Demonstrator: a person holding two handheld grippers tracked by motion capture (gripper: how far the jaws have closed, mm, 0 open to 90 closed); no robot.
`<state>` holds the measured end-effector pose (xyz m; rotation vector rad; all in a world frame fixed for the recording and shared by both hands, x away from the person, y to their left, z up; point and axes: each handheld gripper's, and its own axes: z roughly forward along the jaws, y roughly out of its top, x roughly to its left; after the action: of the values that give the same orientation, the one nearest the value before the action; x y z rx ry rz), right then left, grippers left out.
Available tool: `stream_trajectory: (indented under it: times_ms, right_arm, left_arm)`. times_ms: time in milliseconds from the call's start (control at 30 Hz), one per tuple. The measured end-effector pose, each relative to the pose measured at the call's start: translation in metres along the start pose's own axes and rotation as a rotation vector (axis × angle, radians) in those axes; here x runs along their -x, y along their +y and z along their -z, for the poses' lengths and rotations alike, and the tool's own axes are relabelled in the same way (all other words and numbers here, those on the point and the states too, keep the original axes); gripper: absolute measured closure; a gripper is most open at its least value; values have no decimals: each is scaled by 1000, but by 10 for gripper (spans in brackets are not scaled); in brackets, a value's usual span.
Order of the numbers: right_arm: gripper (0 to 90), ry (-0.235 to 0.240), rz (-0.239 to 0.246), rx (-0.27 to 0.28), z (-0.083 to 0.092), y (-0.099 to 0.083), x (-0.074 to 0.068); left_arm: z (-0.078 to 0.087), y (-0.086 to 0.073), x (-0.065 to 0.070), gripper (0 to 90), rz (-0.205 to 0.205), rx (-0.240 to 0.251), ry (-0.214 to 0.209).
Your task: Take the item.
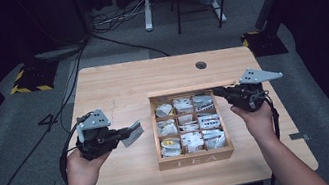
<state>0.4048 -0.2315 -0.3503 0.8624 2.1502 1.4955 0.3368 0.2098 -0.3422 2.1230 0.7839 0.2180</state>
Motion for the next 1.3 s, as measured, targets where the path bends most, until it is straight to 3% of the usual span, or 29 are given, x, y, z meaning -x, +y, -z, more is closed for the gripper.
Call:
stream_trajectory:
  times_ms: [200, 767, 1067, 1300]
  right_arm:
    - [893, 1, 0, 0, 0, 0, 1]
    - [893, 0, -2, -2, -1, 0, 1]
    - [893, 0, -1, -4, -1, 0, 1]
    - [892, 2, -2, -3, -1, 0, 1]
  left_arm:
    - [-9, -11, -15, 891, 55, -36, 24]
    - [-39, -38, -47, 888, 174, -128, -1]
    - [-47, -48, -59, 886, 217, -133, -16]
    - [-51, -53, -63, 855, 221, -137, 0]
